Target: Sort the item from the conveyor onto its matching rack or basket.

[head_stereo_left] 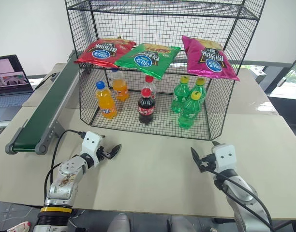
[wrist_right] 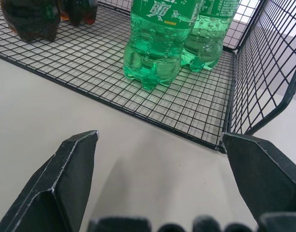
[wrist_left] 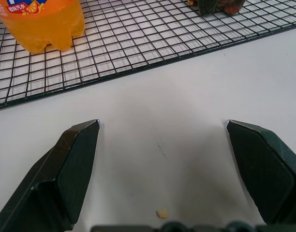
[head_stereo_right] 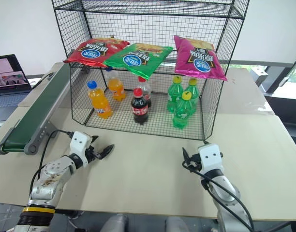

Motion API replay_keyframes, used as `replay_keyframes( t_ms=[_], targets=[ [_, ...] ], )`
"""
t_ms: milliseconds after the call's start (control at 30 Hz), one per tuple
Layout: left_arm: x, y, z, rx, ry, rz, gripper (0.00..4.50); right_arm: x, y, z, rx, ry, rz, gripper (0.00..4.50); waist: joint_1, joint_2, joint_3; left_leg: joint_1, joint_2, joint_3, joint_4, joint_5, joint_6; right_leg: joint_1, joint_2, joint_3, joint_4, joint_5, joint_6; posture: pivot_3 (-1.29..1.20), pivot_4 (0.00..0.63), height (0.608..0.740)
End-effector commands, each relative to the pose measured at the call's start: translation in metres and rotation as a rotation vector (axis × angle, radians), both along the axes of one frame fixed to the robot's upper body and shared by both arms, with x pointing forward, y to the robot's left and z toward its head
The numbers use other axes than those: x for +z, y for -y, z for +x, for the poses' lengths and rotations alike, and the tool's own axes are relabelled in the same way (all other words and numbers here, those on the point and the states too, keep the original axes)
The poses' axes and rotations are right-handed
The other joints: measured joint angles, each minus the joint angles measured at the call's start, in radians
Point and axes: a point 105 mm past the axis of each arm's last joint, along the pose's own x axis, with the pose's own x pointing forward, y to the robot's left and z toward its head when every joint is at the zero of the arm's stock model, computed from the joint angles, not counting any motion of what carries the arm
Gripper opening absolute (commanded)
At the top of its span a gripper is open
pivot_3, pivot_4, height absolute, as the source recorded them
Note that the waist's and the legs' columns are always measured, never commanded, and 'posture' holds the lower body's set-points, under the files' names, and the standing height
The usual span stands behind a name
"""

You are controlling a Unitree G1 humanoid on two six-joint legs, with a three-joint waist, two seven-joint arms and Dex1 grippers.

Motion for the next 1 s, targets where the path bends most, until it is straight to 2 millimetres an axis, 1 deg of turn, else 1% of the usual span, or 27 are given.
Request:
replay_keyframes(
  t_ms=[33,100,167,333,467,567,700,1000],
  targets=[
    [0.015,-0.003,0.005,-0.017,0.059,0.002,4.47,0.014,0.004,-0.003,-0.006,0.061,-0.015,4.50,0.000,0.000,0.000,0.000,0.000,0.000,0.000,0.000,0.000,0.000,0.000,0.000,0.000,0.000,0.000,0.00,0.150,0.740],
    [0.023,-0.003,0.003,-0.039,0.086,-0.019,4.47,0.017,0.005,-0.005,-0.009,0.065,-0.016,4.50,0.001,0.000,0.000,0.000,0.000,0.000,0.000,0.000,0.000,0.000,0.000,0.000,0.000,0.000,0.000,0.00,0.150,0.740],
    [0.025,-0.003,0.001,-0.049,0.092,-0.026,4.47,0.019,0.003,-0.005,-0.006,0.072,-0.014,4.50,0.000,0.000,0.000,0.000,0.000,0.000,0.000,0.000,0.000,0.000,0.000,0.000,0.000,0.000,0.000,0.00,0.150,0.740],
    [0.023,-0.005,0.003,-0.047,0.093,0.008,4.47,0.021,0.003,-0.004,-0.003,0.076,-0.015,4.50,-0.001,0.000,0.000,0.000,0.000,0.000,0.000,0.000,0.000,0.000,0.000,0.000,0.000,0.000,0.000,0.00,0.150,0.740],
    [0.028,-0.008,-0.002,-0.051,0.093,-0.014,4.47,0.021,0.001,-0.004,0.009,0.071,-0.016,4.50,0.000,0.000,0.000,0.000,0.000,0.000,0.000,0.000,0.000,0.000,0.000,0.000,0.000,0.000,0.000,0.00,0.150,0.740],
    [0.025,-0.009,-0.003,-0.047,0.086,-0.010,4.47,0.020,0.002,-0.003,0.006,0.069,-0.016,4.50,0.000,0.000,0.000,0.000,0.000,0.000,0.000,0.000,0.000,0.000,0.000,0.000,0.000,0.000,0.000,0.00,0.150,0.740],
    [0.029,-0.005,-0.002,-0.060,0.093,-0.017,4.47,0.024,0.000,0.000,0.005,0.085,-0.004,4.50,0.000,0.000,0.000,0.000,0.000,0.000,0.000,0.000,0.000,0.000,0.000,0.000,0.000,0.000,0.000,0.00,0.150,0.740],
    [0.031,-0.008,0.002,-0.056,0.101,-0.014,4.47,0.024,0.001,-0.001,-0.005,0.081,-0.005,4.50,-0.001,0.000,0.000,0.000,0.000,0.000,0.000,0.000,0.000,0.000,0.000,0.000,0.000,0.000,0.000,0.00,0.150,0.740]
  ],
)
